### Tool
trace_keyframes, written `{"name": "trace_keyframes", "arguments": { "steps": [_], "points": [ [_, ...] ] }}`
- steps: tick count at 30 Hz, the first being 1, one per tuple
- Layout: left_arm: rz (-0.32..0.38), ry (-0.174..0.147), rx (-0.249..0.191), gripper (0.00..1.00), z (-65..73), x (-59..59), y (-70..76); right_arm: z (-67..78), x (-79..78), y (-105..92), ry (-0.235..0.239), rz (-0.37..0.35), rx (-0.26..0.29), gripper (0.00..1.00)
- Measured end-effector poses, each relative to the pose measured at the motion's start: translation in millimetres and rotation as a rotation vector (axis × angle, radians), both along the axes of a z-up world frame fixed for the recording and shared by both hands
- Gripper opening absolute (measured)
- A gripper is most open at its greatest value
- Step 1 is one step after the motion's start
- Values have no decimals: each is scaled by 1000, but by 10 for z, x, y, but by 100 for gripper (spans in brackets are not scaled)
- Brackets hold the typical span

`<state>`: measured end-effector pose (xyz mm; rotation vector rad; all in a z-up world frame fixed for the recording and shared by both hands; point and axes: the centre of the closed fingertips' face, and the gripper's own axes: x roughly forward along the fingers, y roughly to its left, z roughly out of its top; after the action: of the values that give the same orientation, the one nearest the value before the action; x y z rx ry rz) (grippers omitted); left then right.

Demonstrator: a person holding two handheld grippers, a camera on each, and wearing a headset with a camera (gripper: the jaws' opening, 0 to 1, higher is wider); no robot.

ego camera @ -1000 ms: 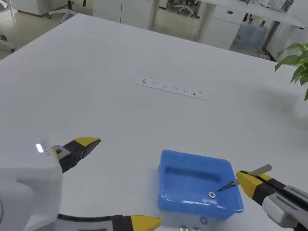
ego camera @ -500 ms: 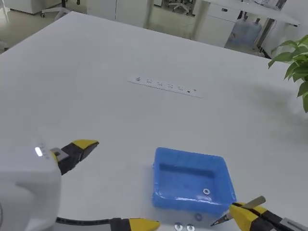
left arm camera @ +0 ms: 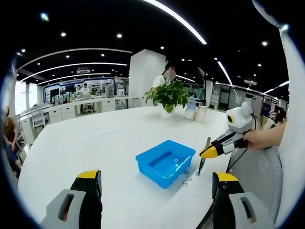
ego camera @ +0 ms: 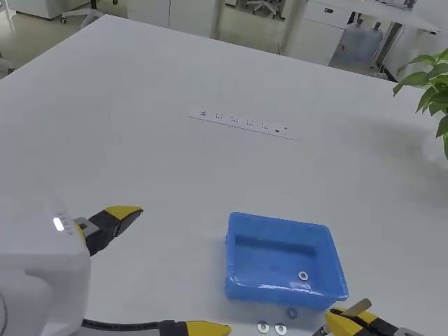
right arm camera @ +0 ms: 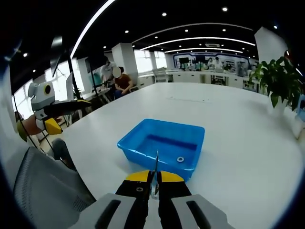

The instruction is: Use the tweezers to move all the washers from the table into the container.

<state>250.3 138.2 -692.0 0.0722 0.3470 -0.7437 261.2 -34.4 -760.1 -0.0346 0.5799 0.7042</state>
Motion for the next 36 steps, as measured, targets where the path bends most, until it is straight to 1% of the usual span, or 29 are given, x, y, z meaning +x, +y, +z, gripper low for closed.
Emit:
{"name": "trace_keyframes", "arguments": {
  "steps": [3,5,7,10,11,13,14,16,19,20,21,23,24,29,30,36],
  "points": [
    [-4,-4,-3,99,7,4,-11,-62,-20,-2,7,10,-18,2],
    [-6,-5,-3,99,5,5,-16,-44,-30,14,6,13,-9,2],
    [-6,-3,-5,99,-1,2,-18,-45,-33,24,-8,25,-25,2],
    [-5,-1,-6,99,-11,-10,-18,-48,-64,54,-30,72,-78,2],
    [-5,1,-6,99,-14,-11,-17,-49,-84,69,-31,87,-90,2],
    [-4,1,-6,99,-19,-9,-13,-58,-102,77,-59,127,-146,2],
    [-5,1,-8,99,-19,-5,-13,-61,-92,64,-67,127,-173,1],
    [-7,-1,-12,99,-14,3,-20,-58,-77,79,-47,122,-153,1],
    [-13,-3,-12,99,1,9,-41,-50,-32,51,-19,78,-102,1],
    [-15,-6,-11,99,10,10,-46,-34,-24,48,-16,71,-88,1],
    [-15,-8,-11,99,21,10,-47,36,-6,66,-26,60,-55,1],
    [-14,-12,-15,99,37,9,-45,135,17,74,-30,52,-22,1],
    [-12,-11,-18,99,38,9,-40,182,28,72,-32,50,-13,1],
    [-9,-2,-15,99,9,4,-21,471,103,79,-72,48,26,1],
    [-10,-2,-15,99,9,4,-20,548,117,85,-85,49,34,1],
    [-10,-4,-22,98,28,10,-20,861,230,83,-145,32,73,1]
  ]
}}
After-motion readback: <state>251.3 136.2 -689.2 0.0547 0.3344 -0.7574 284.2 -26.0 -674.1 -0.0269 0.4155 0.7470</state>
